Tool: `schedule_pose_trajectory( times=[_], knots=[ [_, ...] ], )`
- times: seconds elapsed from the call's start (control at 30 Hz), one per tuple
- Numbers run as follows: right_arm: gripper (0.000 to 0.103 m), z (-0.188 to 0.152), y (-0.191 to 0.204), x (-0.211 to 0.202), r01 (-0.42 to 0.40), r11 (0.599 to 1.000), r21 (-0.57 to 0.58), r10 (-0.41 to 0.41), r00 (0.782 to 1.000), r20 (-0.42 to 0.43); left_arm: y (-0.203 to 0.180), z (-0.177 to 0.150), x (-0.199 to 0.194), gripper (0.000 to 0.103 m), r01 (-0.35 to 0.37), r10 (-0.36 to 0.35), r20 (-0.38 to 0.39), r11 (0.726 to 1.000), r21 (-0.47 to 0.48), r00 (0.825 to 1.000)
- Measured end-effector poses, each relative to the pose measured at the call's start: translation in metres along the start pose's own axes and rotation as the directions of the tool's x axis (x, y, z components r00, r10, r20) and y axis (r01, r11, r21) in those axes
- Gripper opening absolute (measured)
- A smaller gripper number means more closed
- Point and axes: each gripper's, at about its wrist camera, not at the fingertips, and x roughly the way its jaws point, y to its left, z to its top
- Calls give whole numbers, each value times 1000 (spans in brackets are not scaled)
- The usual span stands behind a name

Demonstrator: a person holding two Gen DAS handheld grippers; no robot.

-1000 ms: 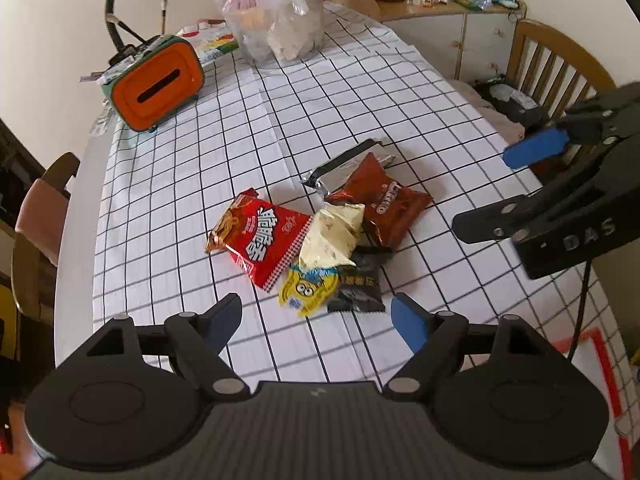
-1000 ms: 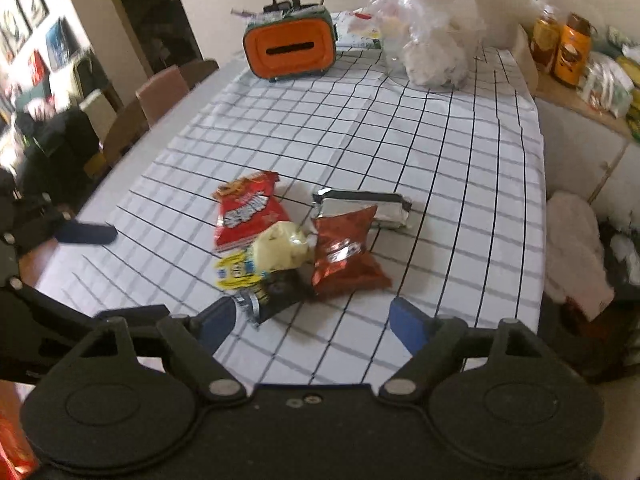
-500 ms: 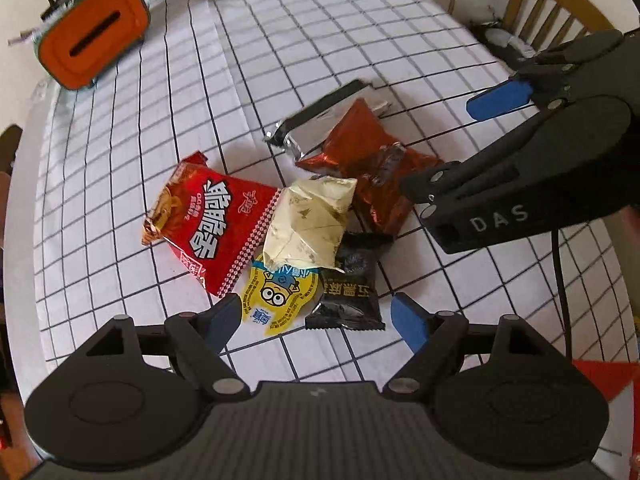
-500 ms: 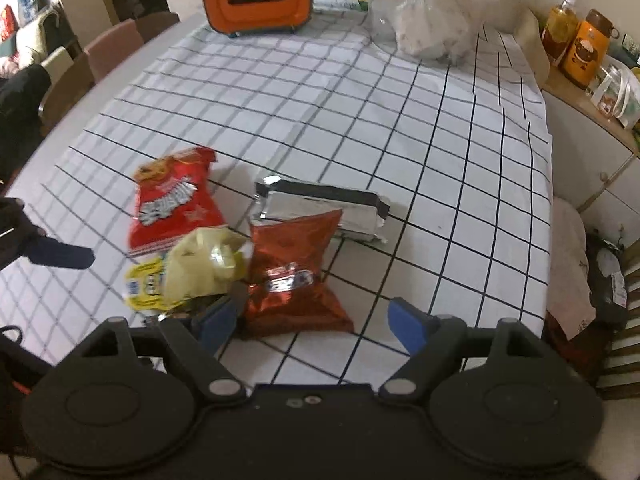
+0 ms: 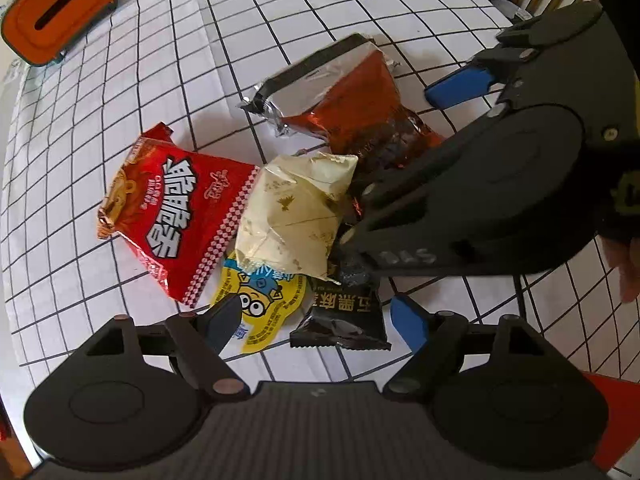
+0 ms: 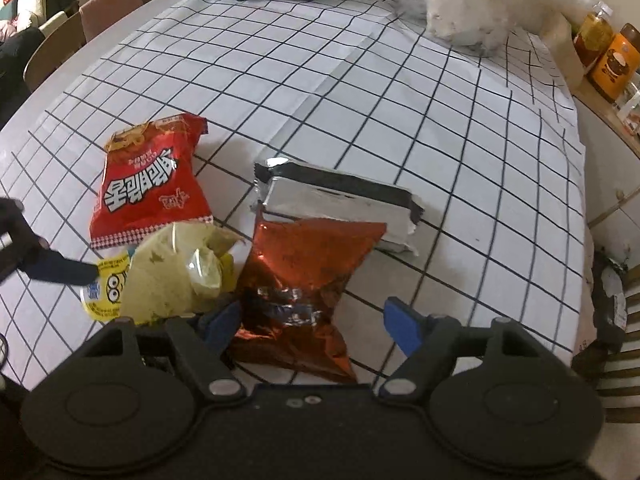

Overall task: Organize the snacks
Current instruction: 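Grasp the black chocolate packet with the left tool while the right tool grasps the orange foil bag, then lift the black packet with the left tool while the right tool lifts the orange foil bag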

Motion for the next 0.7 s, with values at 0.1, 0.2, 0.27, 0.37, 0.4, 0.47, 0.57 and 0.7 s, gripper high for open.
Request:
schedule_pose_trajectory(
  times=[0.1,0.2,0.27,0.37,0.4,0.47,0.57,0.7],
  knots=[
    [74,-1,1,6,-16,1000,24,16,1000,-12,0,0,3,78,5,-5,6,1000,-4,1000],
    [67,-1,0,11,-40,998,55,41,999,-10,-1,1,7,65,-1,1,0,1000,-3,1000],
    [64,-2,1,13,-51,997,61,52,999,-11,-1,0,9,60,-2,2,-5,1000,-2,1000],
    [57,-5,1,13,-61,996,72,62,998,-5,-2,0,10,55,-4,4,9,1000,4,1000],
    [54,-6,0,12,-70,994,79,71,998,-1,-2,0,10,54,-3,3,13,1000,3,1000],
    [51,-8,-3,11,-81,992,100,81,997,2,-1,0,10,52,4,-4,20,1000,-3,1000],
    [45,-11,-8,8,-99,986,131,100,995,1,-1,-1,8,51,8,-7,23,1000,-7,1000],
    [41,-16,-17,1,-101,976,191,103,995,-1,2,-4,6,51,24,-23,20,999,-23,1000]
  ],
)
